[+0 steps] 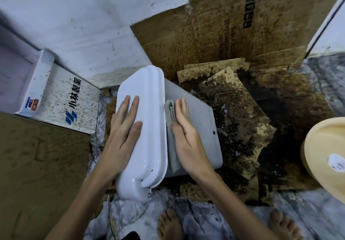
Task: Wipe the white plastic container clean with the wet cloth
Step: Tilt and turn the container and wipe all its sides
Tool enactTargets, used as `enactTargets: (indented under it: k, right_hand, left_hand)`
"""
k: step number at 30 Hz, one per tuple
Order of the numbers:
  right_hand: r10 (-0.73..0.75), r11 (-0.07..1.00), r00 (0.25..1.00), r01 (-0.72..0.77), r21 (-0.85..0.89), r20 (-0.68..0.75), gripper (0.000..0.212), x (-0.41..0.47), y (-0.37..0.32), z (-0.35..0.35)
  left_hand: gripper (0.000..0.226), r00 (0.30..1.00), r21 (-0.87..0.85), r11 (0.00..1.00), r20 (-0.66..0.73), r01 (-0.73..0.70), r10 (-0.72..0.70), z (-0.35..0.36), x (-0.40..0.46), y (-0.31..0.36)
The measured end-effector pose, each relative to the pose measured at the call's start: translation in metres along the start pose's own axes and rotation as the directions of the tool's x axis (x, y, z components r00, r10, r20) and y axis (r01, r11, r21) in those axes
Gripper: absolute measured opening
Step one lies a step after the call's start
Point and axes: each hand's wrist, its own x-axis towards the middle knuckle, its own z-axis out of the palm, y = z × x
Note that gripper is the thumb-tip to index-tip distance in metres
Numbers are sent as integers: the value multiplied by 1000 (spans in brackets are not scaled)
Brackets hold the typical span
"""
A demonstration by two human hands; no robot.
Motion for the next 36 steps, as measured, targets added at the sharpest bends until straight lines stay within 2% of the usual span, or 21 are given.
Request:
enactTargets:
  k: [4, 8, 10, 12, 15, 18, 23, 28, 32, 36]
  right_hand:
    - [-74, 997, 997, 74, 13, -1, 59, 0, 13, -5]
    - [-205, 958, 979, 201, -204, 2, 61, 2, 26, -2]
    - [-245, 906, 970, 228, -356, -3, 59, 3, 32, 1]
    - [-265, 869, 964, 230, -438, -20, 59, 3, 37, 6]
    - [-262, 871, 964, 215, -441, -48, 59, 3, 43, 11]
    - [-195, 903, 977, 145, -404, -85, 60, 5, 53, 10]
    - [3, 925, 987, -65, -375, -163, 61, 4, 90, -13]
    - [230, 906, 936, -306, -292, -267, 56, 5, 133, -53]
    - [226, 922, 933, -298, -248, -280, 55, 8, 126, -47]
    - [100, 960, 971, -153, -237, -219, 61, 7, 87, -20]
  left_hand:
    - [64, 1000, -27, 1000, 7, -14, 14, -3, 1, -5]
    - [61, 998, -56, 997, -21, 55, -56, 2, 2, -5]
    - [60, 995, -64, 993, -33, 96, -99, 5, 2, -3]
    - [60, 995, -61, 994, -29, 89, -91, 6, 1, -2]
    - [62, 1000, 12, 1000, -7, 23, -23, 7, -1, -1]
    - [63, 1000, 36, 999, 9, 17, -17, 8, 0, 1]
    - [63, 1000, 20, 1000, 10, 15, -15, 7, 0, 1]
    - [62, 1000, 27, 999, 17, 18, -19, 8, 2, -1]
    - [61, 1000, 28, 1000, 15, 9, -10, 9, 3, -2]
    - [61, 1000, 20, 1000, 13, 18, -18, 10, 3, -2]
